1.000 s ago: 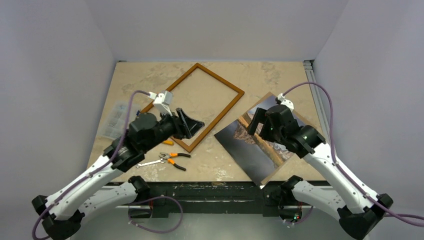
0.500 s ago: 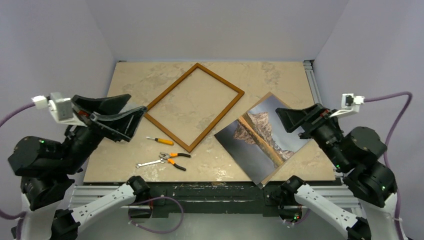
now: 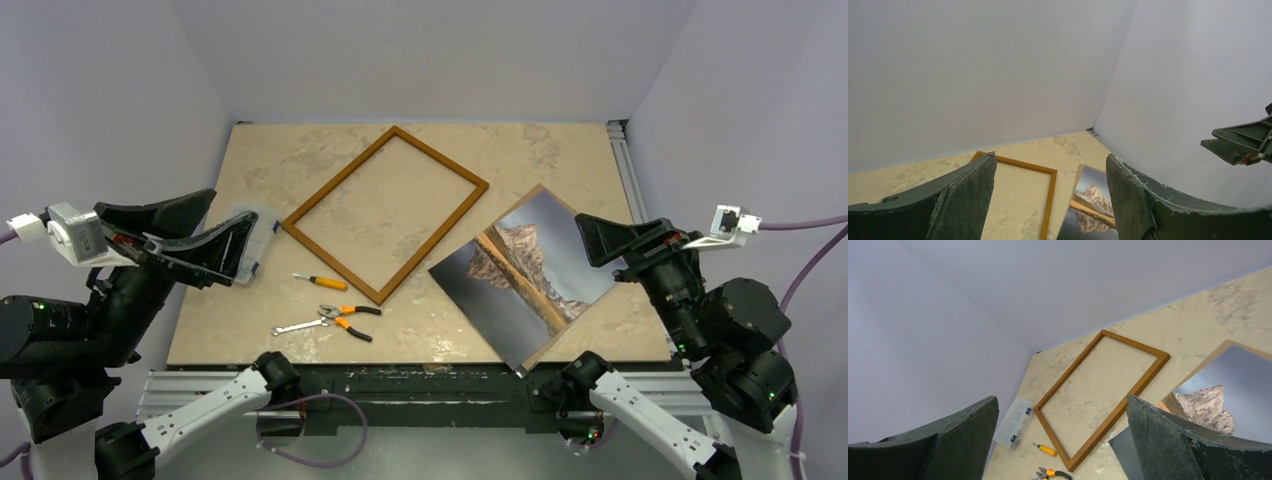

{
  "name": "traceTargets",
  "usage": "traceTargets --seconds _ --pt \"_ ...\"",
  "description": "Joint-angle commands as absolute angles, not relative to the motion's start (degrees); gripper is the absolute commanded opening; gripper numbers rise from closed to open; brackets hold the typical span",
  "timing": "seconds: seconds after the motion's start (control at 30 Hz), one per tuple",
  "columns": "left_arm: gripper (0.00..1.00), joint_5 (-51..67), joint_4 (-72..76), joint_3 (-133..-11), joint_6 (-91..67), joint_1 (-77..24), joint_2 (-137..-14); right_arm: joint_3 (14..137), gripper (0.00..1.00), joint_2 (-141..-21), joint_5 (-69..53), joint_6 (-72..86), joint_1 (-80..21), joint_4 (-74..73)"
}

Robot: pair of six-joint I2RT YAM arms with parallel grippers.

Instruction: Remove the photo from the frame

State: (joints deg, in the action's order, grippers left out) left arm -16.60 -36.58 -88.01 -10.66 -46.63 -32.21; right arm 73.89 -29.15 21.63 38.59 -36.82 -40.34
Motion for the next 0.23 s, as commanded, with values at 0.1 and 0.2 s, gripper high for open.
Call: traceTargets --seconds 0.1,0.2 --pt "0.78 -17.71 -36.54 -88.33 -9.24 -46.41 -33.12 72.49 0.99 -27.90 23.89 35.84 -36.96 -35.87" --pt "0.78 -16.64 -36.36 -88.40 -9.71 -46.41 -33.39 72.88 0.99 -27.84 27.09 37.52 -37.00 -39.11"
